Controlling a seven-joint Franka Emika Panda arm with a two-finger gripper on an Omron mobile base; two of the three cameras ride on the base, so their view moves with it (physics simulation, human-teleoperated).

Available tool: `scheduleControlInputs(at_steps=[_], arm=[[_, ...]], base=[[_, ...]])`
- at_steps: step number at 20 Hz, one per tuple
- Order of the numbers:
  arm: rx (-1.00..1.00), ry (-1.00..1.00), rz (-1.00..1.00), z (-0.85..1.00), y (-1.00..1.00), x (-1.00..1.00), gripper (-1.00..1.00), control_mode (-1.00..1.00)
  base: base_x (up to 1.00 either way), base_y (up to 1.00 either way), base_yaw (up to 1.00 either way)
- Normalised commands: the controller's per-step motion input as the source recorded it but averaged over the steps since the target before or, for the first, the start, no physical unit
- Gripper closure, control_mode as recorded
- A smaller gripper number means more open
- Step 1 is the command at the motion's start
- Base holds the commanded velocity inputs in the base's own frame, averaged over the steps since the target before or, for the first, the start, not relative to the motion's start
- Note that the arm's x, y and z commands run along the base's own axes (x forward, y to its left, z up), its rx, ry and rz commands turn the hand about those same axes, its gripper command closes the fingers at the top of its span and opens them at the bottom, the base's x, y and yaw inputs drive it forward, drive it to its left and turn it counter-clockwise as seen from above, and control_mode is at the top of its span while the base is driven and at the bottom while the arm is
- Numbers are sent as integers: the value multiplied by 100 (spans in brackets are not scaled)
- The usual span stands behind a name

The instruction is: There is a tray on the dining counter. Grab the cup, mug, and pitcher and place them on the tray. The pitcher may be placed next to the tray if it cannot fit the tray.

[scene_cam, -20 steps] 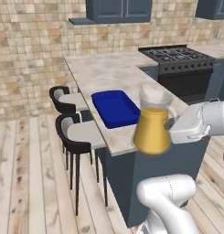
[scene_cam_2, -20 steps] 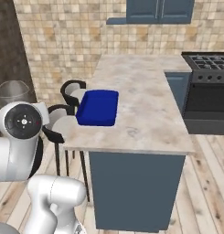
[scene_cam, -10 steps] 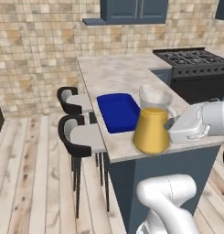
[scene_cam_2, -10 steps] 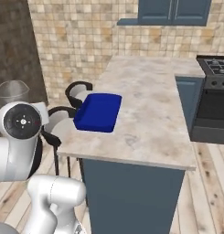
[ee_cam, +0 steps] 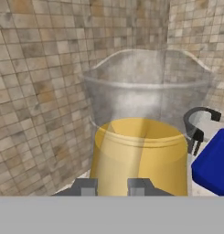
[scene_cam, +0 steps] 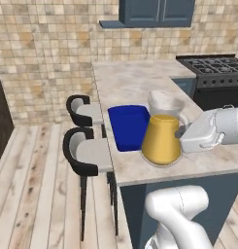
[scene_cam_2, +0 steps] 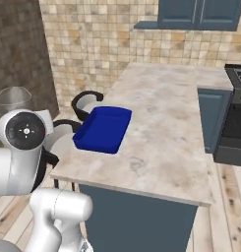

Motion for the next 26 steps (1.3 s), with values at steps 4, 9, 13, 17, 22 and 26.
scheduleControlInputs(at_steps=[4,9,13,17,22,26], arm=[[0,0,0,0,0,0,100,100],[0,0,0,0,0,0,100,100],[0,0,0,0,0,0,100,100],[0,0,0,0,0,0,100,100],[9,0,8,0,-45,34,100,-100],[10,0,10,0,-51,71,100,-100]], base=[[27,-29,21],[26,-24,14],[34,-35,8],[36,-39,6],[9,-8,1],[0,0,0]])
